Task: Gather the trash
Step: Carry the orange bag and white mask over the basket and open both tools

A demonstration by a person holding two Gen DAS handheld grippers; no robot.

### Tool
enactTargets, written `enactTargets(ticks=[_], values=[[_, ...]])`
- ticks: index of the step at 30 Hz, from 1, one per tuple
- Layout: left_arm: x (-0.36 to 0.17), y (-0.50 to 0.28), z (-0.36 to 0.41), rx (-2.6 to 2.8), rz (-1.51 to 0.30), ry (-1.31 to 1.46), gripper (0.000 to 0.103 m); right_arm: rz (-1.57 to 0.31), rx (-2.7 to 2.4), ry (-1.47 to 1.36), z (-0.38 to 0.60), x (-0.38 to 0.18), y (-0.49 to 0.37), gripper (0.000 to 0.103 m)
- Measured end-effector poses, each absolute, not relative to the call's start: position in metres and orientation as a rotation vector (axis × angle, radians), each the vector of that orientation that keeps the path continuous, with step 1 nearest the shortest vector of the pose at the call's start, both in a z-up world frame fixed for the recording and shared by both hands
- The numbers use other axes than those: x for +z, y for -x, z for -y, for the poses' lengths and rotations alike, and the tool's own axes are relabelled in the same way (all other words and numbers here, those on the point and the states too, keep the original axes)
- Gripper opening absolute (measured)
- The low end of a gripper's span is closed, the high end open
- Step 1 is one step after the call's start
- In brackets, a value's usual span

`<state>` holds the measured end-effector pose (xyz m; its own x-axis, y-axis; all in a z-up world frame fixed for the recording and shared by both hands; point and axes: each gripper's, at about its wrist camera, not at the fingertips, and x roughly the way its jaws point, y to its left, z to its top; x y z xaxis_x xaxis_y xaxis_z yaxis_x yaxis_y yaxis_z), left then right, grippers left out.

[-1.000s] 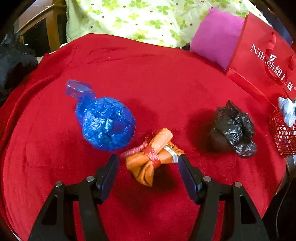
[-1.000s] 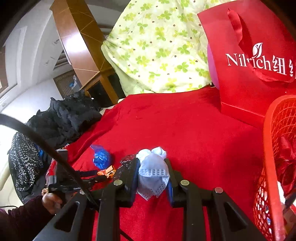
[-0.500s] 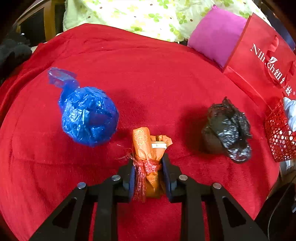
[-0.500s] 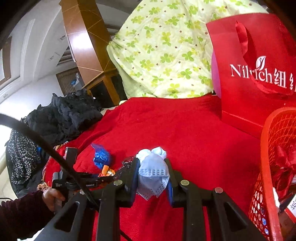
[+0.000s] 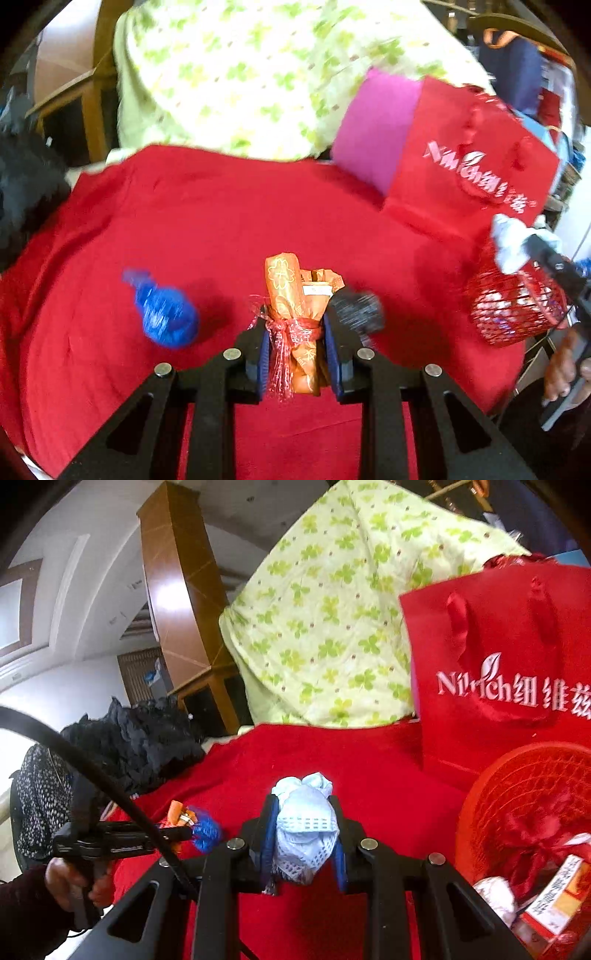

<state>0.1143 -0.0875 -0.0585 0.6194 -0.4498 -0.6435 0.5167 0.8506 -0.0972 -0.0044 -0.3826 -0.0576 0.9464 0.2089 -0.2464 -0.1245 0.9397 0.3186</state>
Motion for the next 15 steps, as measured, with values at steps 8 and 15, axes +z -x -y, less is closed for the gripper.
enactTargets(ticks=[8, 15], values=[[-0.027, -0.093, 0.142, -0.634, -0.629, -0.139, 0.027, -0.231, 0.145, -0.336, 0.403, -0.049, 0.02, 0.027], [-0.021, -0.082, 0.169, -0.673, -0.626, -0.159, 0.027, -0.193, 0.129, -0.367, 0.418, -0.043, 0.031, 0.027]])
